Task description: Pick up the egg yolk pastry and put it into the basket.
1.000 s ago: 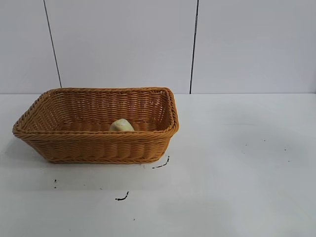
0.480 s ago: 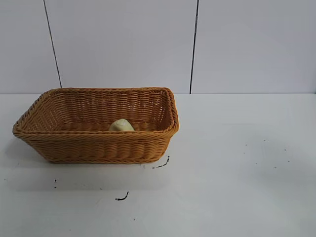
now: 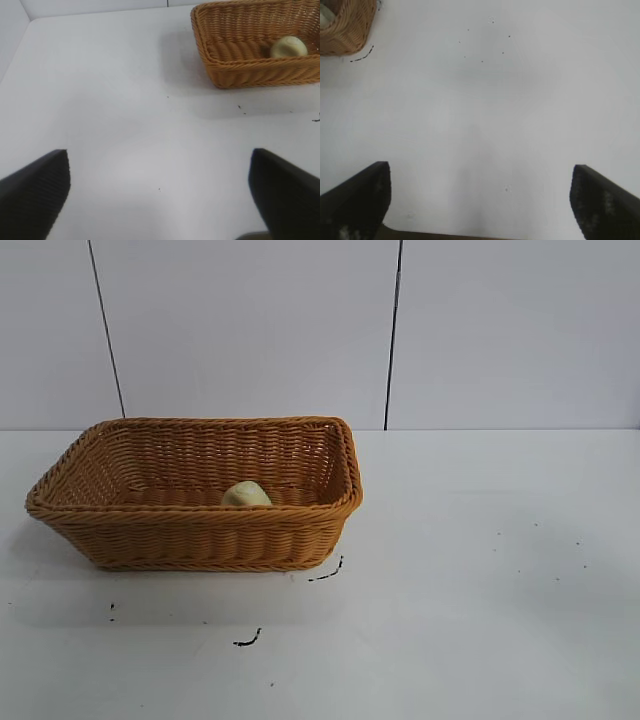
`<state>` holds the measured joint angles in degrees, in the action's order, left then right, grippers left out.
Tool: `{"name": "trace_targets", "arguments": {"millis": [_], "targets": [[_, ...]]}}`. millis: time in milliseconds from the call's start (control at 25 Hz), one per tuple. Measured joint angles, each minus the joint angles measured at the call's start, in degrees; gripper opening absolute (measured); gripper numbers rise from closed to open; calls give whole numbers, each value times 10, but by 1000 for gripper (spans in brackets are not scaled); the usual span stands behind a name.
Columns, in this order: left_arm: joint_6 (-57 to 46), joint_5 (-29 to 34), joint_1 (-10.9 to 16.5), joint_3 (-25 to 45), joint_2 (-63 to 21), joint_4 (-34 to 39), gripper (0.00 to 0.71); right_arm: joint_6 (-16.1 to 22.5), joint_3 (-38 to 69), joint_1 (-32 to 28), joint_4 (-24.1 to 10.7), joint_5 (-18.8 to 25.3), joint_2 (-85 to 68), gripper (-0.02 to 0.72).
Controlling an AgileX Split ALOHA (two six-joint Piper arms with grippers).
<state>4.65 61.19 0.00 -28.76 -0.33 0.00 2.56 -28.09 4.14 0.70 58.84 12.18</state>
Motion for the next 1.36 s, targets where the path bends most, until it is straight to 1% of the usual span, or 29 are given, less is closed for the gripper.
{"name": "trace_targets", "arguments": {"millis": [240, 360, 1360], "targets": [[0, 0, 0, 0, 0, 0, 697, 0, 0, -39, 0, 0, -85, 696], [0, 0, 0, 0, 0, 0, 697, 0, 0, -44, 1, 1, -122, 696], [0, 0, 0, 0, 0, 0, 697, 0, 0, -40, 2, 1, -124, 696]]}}
